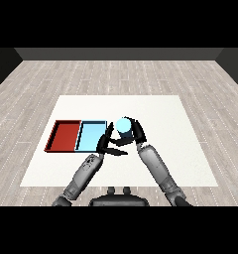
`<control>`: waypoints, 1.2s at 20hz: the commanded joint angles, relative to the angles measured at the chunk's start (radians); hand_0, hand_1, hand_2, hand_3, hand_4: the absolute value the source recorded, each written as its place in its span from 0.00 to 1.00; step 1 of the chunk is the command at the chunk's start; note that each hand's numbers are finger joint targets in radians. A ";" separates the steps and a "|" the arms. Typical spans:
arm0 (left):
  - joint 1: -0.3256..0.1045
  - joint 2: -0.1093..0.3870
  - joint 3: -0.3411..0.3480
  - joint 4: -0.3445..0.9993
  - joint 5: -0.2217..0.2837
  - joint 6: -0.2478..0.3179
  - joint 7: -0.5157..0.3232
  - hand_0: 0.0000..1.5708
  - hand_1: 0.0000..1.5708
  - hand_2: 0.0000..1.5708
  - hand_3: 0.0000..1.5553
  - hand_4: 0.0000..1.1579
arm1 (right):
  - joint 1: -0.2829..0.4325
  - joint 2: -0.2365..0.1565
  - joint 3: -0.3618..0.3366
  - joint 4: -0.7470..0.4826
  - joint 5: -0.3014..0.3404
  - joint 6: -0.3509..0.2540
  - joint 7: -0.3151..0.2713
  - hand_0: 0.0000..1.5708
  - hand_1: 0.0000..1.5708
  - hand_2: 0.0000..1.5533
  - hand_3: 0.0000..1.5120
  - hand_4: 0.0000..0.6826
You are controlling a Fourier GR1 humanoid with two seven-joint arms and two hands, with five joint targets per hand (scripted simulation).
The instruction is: Pick the blue can and put it in the blue box
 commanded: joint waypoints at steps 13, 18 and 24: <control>-0.087 0.000 -0.069 0.101 0.139 0.012 -0.084 0.00 0.00 0.00 0.00 0.00 | -0.009 0.018 0.079 0.045 -0.034 -0.038 -0.053 0.87 0.87 0.93 0.91 0.84; -0.127 0.000 -0.078 0.130 0.120 0.114 -0.078 0.00 0.00 0.00 0.00 0.55 | 0.086 0.018 0.100 -0.016 -0.025 -0.015 -0.090 0.98 0.98 0.94 0.92 0.83; -0.125 0.000 -0.135 0.096 0.180 0.165 -0.066 1.00 1.00 1.00 0.97 1.00 | 0.030 0.018 0.090 -0.073 -0.018 -0.023 0.023 0.94 0.94 0.94 0.91 0.82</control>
